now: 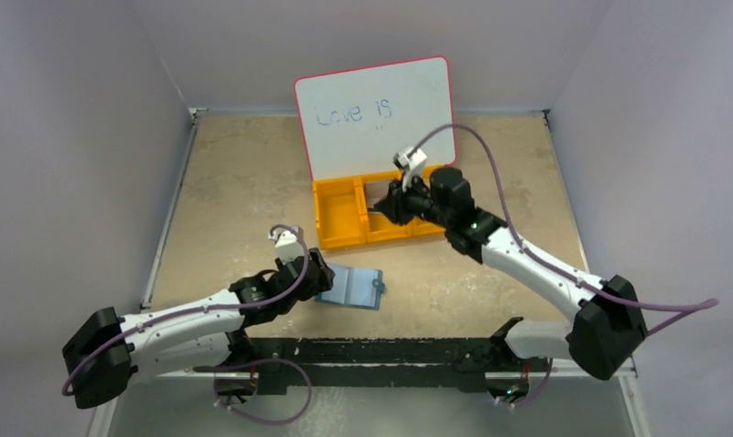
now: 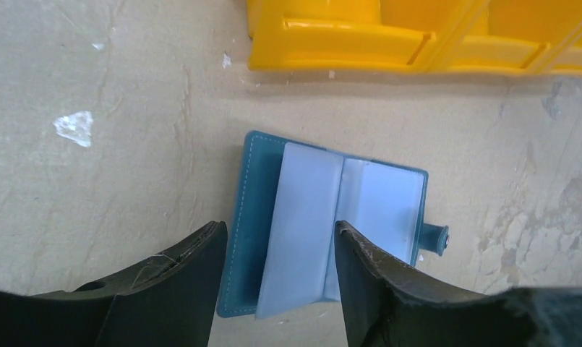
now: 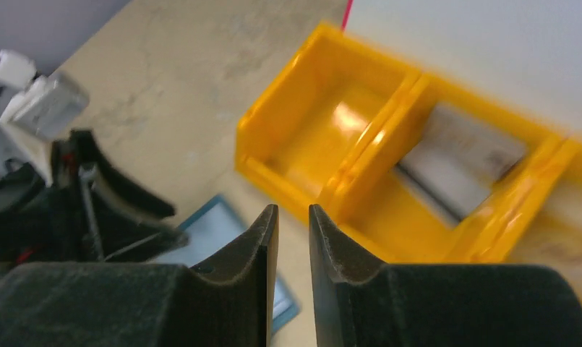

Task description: Take the credit cards out of the card holder

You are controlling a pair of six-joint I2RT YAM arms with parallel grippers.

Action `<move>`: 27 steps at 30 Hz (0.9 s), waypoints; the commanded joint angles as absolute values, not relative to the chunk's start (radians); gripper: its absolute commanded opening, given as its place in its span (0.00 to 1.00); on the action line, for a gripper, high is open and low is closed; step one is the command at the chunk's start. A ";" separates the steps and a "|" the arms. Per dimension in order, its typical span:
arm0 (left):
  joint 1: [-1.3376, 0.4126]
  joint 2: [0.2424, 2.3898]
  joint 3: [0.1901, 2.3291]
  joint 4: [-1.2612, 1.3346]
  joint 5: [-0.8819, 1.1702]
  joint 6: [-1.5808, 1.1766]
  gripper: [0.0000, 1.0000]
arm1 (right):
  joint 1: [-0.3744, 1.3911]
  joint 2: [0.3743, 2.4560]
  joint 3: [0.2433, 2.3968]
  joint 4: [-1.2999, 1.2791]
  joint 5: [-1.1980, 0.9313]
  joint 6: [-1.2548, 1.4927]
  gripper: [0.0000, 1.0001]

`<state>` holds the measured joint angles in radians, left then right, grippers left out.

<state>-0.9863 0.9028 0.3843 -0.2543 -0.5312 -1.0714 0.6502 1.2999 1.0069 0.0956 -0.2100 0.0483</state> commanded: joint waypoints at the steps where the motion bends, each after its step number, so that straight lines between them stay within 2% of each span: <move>1: -0.978 0.921 0.369 -0.140 -0.453 -1.110 0.55 | 0.728 1.176 0.683 0.417 -0.283 0.633 0.25; 3: -0.976 0.921 0.357 -0.119 -0.447 -1.116 0.55 | 0.820 1.132 0.584 0.523 -0.227 0.705 0.27; 6: -0.974 0.949 0.360 -0.121 -0.442 -1.118 0.56 | 0.932 1.137 0.579 0.461 -0.094 0.747 0.27; 11: -0.973 1.019 0.359 -0.102 -0.425 -1.120 0.55 | 1.006 1.229 0.613 0.393 -0.018 0.794 0.26; 15: -0.974 1.040 0.361 -0.083 -0.415 -1.114 0.47 | 1.042 1.274 0.634 0.321 0.080 0.845 0.27; 18: -0.974 1.033 0.358 -0.083 -0.419 -1.113 0.44 | 1.051 1.295 0.657 0.253 0.122 0.868 0.27; 25: -0.974 1.025 0.355 -0.081 -0.413 -1.101 0.36 | 1.077 1.413 0.752 0.125 0.146 0.863 0.28; 27: -0.974 1.030 0.357 -0.073 -0.404 -1.093 0.31 | 1.094 1.454 0.785 0.091 0.164 0.864 0.28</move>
